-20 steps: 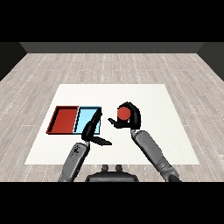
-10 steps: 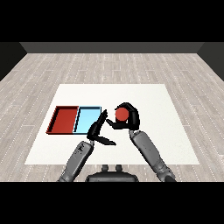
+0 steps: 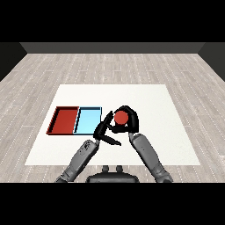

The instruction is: Pick the red can and put it in the red box

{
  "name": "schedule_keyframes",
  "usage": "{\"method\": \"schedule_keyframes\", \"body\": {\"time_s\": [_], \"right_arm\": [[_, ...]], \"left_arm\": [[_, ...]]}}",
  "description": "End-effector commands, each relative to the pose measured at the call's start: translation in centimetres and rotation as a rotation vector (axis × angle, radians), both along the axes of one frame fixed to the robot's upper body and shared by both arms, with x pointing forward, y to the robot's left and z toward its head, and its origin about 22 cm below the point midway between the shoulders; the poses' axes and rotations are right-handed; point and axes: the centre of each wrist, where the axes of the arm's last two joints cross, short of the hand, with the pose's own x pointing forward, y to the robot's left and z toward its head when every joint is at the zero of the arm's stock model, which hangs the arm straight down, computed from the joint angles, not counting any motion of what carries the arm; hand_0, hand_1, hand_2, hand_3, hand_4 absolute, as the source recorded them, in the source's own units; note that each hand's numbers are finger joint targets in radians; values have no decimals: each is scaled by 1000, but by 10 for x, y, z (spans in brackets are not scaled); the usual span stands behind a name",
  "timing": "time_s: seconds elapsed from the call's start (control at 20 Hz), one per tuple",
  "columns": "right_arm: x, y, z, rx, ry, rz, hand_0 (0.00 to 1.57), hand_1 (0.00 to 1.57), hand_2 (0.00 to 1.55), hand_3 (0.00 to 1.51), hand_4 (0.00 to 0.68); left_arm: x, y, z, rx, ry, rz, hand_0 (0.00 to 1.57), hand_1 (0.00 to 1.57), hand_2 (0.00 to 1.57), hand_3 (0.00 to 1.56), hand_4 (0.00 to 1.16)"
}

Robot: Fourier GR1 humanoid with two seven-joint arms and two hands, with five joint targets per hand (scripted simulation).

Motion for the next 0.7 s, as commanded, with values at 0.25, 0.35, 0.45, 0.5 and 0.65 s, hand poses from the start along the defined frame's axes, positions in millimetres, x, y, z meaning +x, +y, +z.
{"method": "schedule_keyframes", "body": {"time_s": [0.25,0.35,0.45,0.5,0.65], "right_arm": [[-10,24,9,-6,-17,47,1571,1571,1479,1412,629],[-12,8,18,15,-30,34,1571,1571,1480,1408,623],[-6,14,5,19,-30,54,1571,1571,1473,1401,631],[-18,34,7,19,-51,57,1571,1571,1478,1405,644],[0,22,20,25,-5,74,1571,1571,1485,1414,651]], "left_arm": [[0,-22,14,3,19,-13,0,0,0,0,0],[7,-12,6,-14,19,-31,0,0,0,0,0],[1,-19,0,-42,15,-40,0,0,0,0,0],[2,-19,17,-32,-10,-62,0,0,0,0,0],[5,-26,6,-30,-7,-54,0,0,0,0,0]]}}
